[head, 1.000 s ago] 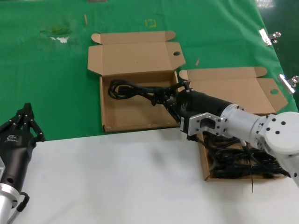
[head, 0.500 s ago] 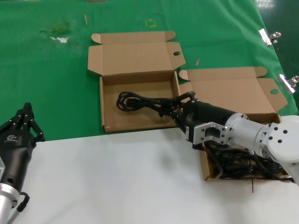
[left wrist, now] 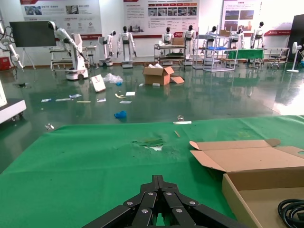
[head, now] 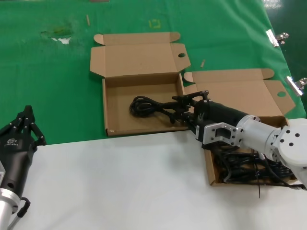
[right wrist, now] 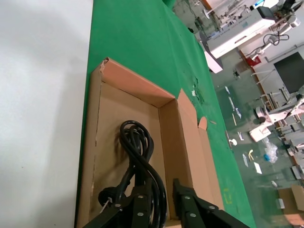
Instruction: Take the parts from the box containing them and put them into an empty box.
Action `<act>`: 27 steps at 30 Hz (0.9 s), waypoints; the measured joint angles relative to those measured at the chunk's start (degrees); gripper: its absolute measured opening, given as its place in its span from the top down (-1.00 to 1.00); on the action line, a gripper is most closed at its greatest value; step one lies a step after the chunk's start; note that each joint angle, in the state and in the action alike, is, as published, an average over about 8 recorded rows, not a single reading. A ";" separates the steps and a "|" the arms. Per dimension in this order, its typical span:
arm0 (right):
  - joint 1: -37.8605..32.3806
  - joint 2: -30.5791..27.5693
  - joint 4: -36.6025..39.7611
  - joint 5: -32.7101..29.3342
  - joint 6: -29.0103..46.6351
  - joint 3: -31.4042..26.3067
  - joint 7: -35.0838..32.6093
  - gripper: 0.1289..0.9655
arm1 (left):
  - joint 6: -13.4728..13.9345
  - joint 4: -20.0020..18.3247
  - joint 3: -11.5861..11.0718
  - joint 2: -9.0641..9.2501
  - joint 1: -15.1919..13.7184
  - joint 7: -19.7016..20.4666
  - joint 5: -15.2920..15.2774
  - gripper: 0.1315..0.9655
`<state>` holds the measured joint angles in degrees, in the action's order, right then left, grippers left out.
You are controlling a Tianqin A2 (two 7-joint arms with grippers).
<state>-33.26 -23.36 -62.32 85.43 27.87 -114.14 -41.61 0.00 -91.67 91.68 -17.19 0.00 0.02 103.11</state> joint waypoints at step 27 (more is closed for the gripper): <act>2.91 -4.12 -9.74 -4.29 -1.45 1.95 15.76 -0.15 | 0.00 0.00 0.00 0.00 0.00 0.00 0.00 0.98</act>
<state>-30.35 -27.48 -72.07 81.14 26.42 -112.19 -25.85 0.00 -91.67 91.68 -17.19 0.00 0.02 103.11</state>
